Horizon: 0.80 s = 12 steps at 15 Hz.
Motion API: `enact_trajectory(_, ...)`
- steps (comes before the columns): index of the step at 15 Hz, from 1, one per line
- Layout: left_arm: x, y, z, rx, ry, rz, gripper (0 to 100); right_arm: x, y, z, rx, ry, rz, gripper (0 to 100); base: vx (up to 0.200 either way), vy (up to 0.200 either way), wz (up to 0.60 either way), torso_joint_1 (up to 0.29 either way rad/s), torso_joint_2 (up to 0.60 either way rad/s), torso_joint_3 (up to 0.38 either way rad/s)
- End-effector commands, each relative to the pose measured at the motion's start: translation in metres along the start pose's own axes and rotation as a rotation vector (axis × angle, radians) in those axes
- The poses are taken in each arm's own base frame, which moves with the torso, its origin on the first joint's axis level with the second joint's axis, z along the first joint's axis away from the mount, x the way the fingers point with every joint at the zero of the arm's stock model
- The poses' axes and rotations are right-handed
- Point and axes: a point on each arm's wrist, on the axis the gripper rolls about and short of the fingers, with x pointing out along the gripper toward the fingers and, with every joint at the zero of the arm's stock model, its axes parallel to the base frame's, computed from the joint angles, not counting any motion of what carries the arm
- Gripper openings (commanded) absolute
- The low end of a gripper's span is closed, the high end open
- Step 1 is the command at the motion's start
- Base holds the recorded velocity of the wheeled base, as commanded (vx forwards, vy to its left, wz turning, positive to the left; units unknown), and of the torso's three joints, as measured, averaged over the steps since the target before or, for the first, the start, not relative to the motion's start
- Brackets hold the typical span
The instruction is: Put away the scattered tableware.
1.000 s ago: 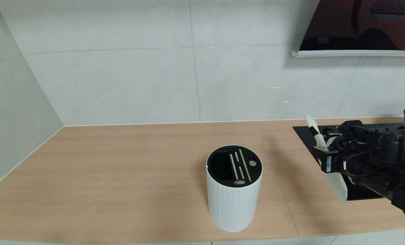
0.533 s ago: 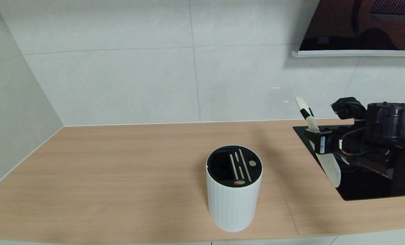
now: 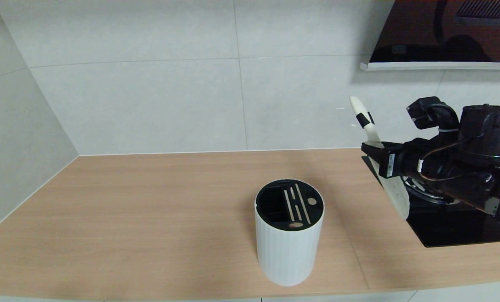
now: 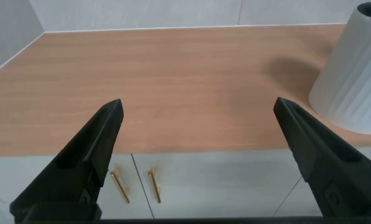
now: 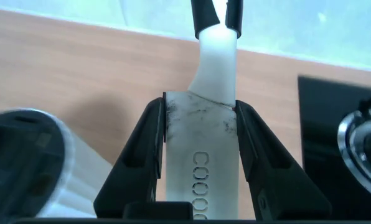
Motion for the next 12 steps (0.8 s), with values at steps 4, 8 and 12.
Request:
enact_trajectory(4, -0.012, -0.004, 0.064, -0.075, 0.032, -0.291, 100, -0.008, 0.015, 0.011, -0.003, -0.038, 0.056, 0, 0.000, 0.000, 0.00, 0.000, 0.00, 0.000)
enact_trajectory(8, 0.048, -0.011, 0.117, -0.102, 0.269, -0.467, 100, 0.005, 0.024, 0.041, -0.005, -0.051, 0.082, 0, 0.000, 0.000, 0.00, 0.000, 0.00, 0.000)
enact_trajectory(12, 0.124, -0.026, 0.141, -0.124, 0.346, -0.618, 100, 0.001, 0.046, 0.044, -0.011, -0.049, 0.149, 0, 0.000, 0.000, 0.00, 0.000, 0.00, 0.000)
